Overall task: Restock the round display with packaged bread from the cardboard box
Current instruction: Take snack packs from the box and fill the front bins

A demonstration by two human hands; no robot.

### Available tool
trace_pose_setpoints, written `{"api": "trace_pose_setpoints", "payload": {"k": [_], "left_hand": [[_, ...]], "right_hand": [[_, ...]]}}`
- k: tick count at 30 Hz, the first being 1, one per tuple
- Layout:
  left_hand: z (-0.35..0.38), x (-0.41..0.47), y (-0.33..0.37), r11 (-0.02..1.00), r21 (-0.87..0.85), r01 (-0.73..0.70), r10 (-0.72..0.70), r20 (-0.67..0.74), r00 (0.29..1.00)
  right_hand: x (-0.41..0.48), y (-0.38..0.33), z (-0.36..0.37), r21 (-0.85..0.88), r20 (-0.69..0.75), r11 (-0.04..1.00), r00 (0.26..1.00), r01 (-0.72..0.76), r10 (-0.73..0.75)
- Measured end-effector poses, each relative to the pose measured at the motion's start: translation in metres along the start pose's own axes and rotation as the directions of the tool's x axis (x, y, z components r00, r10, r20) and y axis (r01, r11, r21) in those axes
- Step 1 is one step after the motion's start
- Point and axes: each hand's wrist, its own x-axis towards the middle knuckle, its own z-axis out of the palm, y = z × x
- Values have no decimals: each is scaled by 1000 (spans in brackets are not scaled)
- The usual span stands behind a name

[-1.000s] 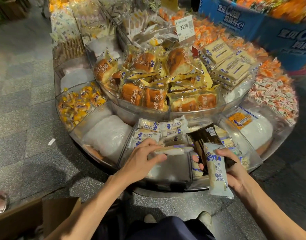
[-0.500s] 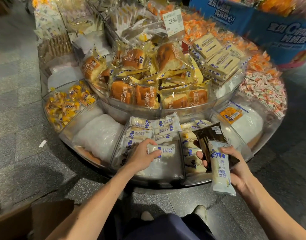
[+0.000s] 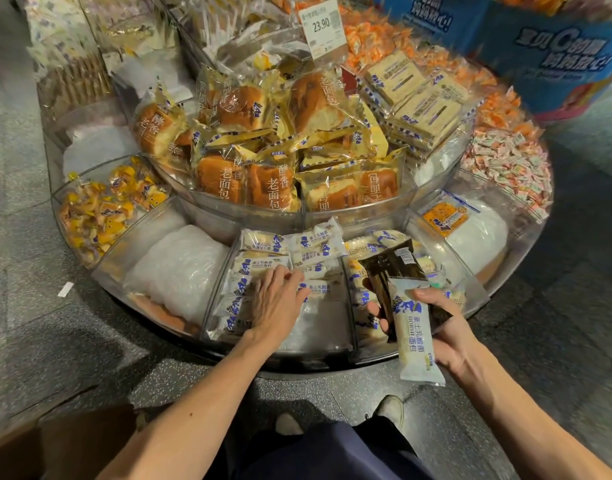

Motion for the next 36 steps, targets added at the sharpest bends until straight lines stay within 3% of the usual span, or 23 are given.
{"api": "trace_pose_setpoints", "payload": {"k": [4, 8, 11, 14, 20, 24, 27, 30, 33, 36], "left_hand": [[-7, 4, -10, 998, -37, -49, 51, 60, 997], [-36, -3, -6, 970, -243, 5, 14, 78, 997], [-72, -34, 34, 813, -564, 145, -15, 228, 974], [-89, -62, 76, 635, -708, 309, 64, 446, 893], [-72, -70, 83, 495, -739, 457, -48, 502, 864], [-73, -72, 65, 438, -733, 521, 23, 589, 808], [-80, -68, 45, 310, -767, 562, -16, 587, 809], [-79, -58, 22, 224, -789, 572, -188, 541, 820], [-72, -50, 8, 246, -795, 554, -288, 486, 825], [-52, -47, 8, 457, -716, 528, -325, 418, 848]], "right_hand": [[4, -2, 8, 3, -80, 1000, 997, 13, -12], [12, -1, 13, -3, -113, 999, 993, 42, -43], [16, 4, 17, -38, -118, 999, 993, 3, -7], [20, 12, 21, -177, -186, 984, 982, -2, -32], [31, 29, 28, -358, -256, 933, 964, -27, -71], [36, 32, 21, -451, -281, 889, 958, -74, -63], [37, 28, 18, -330, -304, 942, 952, -67, -39], [33, 20, 19, -325, -264, 945, 964, -45, -45], [29, 14, 16, -179, -247, 984, 968, -10, -35], [24, 12, 17, -107, -204, 994, 979, -3, -19]]}}
